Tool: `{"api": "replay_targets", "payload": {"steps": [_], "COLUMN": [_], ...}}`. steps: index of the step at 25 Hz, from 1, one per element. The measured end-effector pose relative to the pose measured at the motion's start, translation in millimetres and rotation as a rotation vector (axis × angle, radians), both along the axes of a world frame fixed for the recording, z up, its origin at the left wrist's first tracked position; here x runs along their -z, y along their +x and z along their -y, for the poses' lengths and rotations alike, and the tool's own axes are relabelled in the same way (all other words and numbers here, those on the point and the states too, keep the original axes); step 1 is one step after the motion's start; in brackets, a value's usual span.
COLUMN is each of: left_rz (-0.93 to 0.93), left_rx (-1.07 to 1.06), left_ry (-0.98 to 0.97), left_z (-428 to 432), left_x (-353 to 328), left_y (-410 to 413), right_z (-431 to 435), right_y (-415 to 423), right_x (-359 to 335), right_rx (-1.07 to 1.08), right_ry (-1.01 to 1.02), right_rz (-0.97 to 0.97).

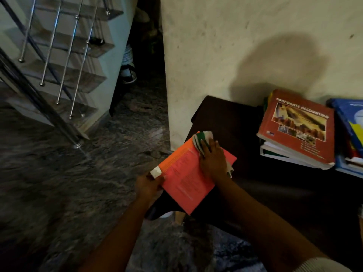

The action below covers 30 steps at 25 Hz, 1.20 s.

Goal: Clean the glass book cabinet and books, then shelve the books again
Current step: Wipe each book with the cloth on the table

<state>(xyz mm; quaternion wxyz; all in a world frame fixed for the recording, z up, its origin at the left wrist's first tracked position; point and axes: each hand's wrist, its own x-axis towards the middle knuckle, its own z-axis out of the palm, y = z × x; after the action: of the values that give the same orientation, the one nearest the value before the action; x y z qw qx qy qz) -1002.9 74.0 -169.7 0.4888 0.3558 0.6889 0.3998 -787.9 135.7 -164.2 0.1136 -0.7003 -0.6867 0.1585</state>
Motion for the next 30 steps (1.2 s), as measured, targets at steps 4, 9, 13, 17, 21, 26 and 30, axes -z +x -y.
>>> {"api": "replay_targets", "payload": {"steps": [4, 9, 13, 17, 21, 26, 30], "left_rz": [0.179, 0.421, 0.519, 0.576, 0.558, 0.564, 0.68], "left_rx": [-0.129, -0.121, -0.179, -0.164, -0.158, -0.191, -0.173], "left_ry": [-0.064, -0.126, -0.164, -0.172, -0.19, -0.219, -0.232], "left_z": [-2.6, -3.9, -2.9, -0.6, -0.9, 1.4, 9.9], "left_x": [-4.4, -11.7, -9.5, -7.2, -7.7, -10.1, -30.0], "left_y": [-4.7, -11.1, -14.6, -15.4, -10.5, -2.4, 7.2], "right_z": [19.0, 74.7, 84.9, 46.6, 52.9, 120.6, 153.2], "right_y": [-37.8, -91.3, -70.7, 16.2, 29.9, -30.9, -44.9], "right_x": [5.2, 16.7, -9.7, -9.4, -0.4, 14.9, 7.7], "right_rx": [-0.104, -0.393, -0.544, -0.216, -0.041, -0.138, -0.356], "right_ry": [0.119, 0.123, 0.307, 0.308, 0.212, 0.241, 0.184], "right_rz": [-0.003, -0.132, -0.159, 0.038, -0.014, -0.049, -0.161]}}
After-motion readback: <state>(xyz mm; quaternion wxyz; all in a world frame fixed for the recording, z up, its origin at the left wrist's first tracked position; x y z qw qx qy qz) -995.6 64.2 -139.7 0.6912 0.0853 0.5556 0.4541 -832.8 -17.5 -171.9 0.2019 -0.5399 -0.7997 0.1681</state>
